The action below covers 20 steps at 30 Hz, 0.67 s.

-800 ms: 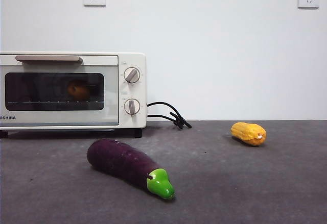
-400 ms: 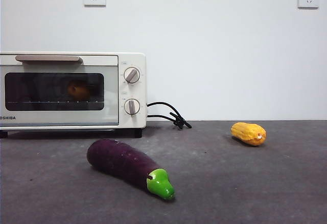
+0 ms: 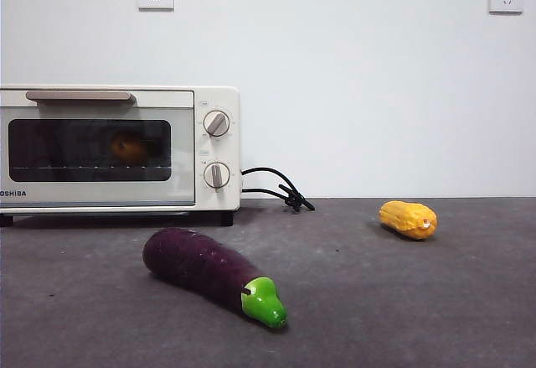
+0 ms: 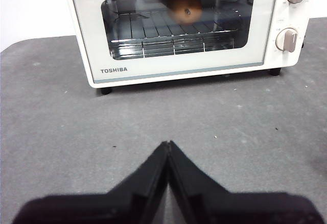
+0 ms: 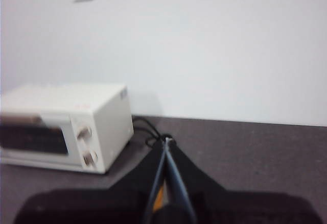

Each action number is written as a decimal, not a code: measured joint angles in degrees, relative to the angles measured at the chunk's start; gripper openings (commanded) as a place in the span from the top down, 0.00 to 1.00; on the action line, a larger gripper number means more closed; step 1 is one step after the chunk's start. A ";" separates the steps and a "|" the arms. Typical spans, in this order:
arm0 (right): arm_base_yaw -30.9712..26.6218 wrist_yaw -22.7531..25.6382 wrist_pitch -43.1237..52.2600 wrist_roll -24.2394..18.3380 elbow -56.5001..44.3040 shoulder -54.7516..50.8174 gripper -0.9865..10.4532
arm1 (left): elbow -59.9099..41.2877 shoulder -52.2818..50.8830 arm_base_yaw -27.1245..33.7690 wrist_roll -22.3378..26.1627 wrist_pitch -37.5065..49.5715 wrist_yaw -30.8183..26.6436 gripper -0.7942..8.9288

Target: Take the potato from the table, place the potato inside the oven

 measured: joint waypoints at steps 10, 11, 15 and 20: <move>-0.42 2.71 19.43 -2.27 -26.14 -11.30 0.91 | 0.00 0.11 0.00 0.00 0.02 0.00 0.92; -0.42 2.71 19.61 -2.27 -27.89 -12.59 0.91 | 0.00 0.11 0.00 0.00 0.00 0.00 0.92; -0.42 2.69 20.26 -2.25 -35.47 -16.44 0.91 | 0.00 0.22 0.00 0.00 0.02 0.00 0.92; -0.42 2.78 17.42 -2.64 -40.06 -18.88 0.91 | 0.00 0.22 0.00 0.00 0.02 0.00 0.92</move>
